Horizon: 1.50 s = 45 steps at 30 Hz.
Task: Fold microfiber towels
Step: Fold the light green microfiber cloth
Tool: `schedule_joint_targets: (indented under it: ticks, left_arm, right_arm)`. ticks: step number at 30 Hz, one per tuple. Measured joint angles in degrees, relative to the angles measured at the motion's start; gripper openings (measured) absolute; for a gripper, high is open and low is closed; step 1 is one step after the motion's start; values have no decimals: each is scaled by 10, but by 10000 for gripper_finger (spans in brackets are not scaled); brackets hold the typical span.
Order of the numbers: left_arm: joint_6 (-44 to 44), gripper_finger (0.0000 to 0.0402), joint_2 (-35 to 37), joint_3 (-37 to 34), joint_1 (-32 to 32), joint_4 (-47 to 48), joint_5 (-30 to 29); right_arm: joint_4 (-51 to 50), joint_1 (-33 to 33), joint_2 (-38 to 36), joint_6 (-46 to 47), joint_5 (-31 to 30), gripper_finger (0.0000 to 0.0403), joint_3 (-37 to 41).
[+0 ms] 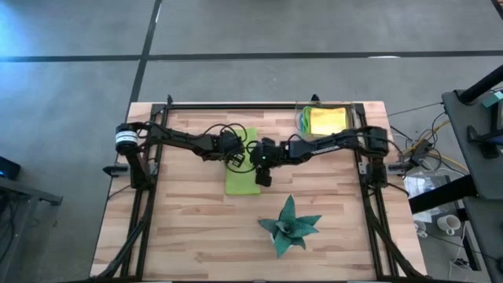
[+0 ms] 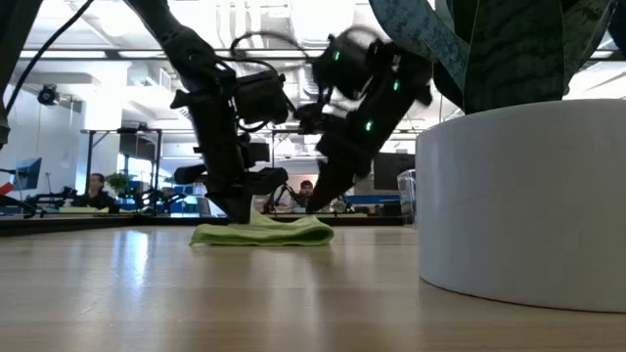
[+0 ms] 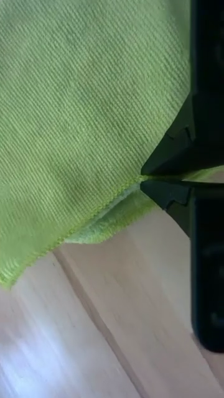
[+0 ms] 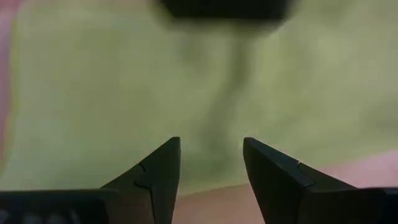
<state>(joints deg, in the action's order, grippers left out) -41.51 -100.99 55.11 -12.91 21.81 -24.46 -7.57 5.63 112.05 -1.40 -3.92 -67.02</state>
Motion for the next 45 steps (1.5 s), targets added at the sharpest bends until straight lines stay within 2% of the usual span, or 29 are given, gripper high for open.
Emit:
schedule_joint_targets:
  ticks: [4, 8, 11, 15, 18, 23, 26, 31, 38, 42, 45]
  left_arm:
    - [-2, 36, 2, -1, 0, 12, 1]
    - [-2, 84, 19, -3, 0, 27, 2]
    - [-2, 120, 45, -3, 0, 81, -3]
    - [1, 143, 97, -9, 4, 136, -39]
    - [29, 145, 124, -35, 25, 64, -48]
    - [106, 146, 127, -119, 70, -161, -33]
    - [110, 146, 111, -170, 61, -250, -37]
    - [74, 146, 80, -205, 6, -274, -45]
    - [89, 146, 70, -205, -2, -279, -47]
    - [96, 146, 97, -206, 6, -266, -44]
    - [139, 146, 151, -205, 29, -272, -44]
  right_arm:
    - [13, -7, 48, 10, 67, 173, -12]
    - [-2, -14, 71, 0, 67, 173, -29]
    - [-9, -14, 72, -5, 68, 173, -32]
    - [-19, -13, 60, -21, 68, 173, -30]
    - [-28, -13, 46, -35, 56, 173, -29]
    - [-41, -13, 2, -57, 42, 173, -28]
    - [-42, -15, -31, -70, 37, 173, -27]
    - [-45, -25, -43, -77, 39, 173, -24]
    - [-38, -51, 9, -87, 76, 173, -17]
    - [-26, -73, 25, -109, 68, 173, -20]
    - [-27, -87, 12, -127, 64, 173, -24]
